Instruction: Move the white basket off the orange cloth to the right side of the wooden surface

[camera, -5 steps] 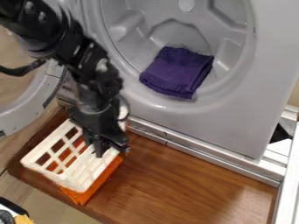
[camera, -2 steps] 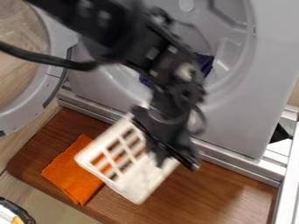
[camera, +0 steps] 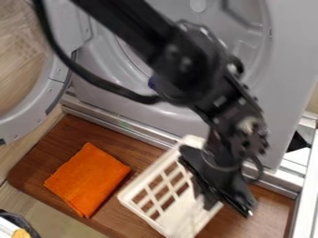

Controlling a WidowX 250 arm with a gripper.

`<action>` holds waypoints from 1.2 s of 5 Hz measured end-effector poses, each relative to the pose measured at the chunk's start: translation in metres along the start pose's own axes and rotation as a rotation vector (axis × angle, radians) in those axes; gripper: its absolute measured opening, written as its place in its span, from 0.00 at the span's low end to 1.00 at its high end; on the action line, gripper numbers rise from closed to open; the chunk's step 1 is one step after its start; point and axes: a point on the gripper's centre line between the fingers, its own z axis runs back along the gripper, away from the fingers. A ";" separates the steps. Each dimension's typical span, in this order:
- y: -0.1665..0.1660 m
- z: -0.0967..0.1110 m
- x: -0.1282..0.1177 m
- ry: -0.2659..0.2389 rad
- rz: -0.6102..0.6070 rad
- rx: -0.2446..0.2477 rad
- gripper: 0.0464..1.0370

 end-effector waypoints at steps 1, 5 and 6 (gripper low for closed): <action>-0.018 -0.014 0.004 -0.002 -0.043 -0.013 0.05; -0.034 -0.027 0.010 0.002 -0.101 -0.052 0.88; -0.038 -0.025 0.015 -0.010 -0.149 -0.074 0.97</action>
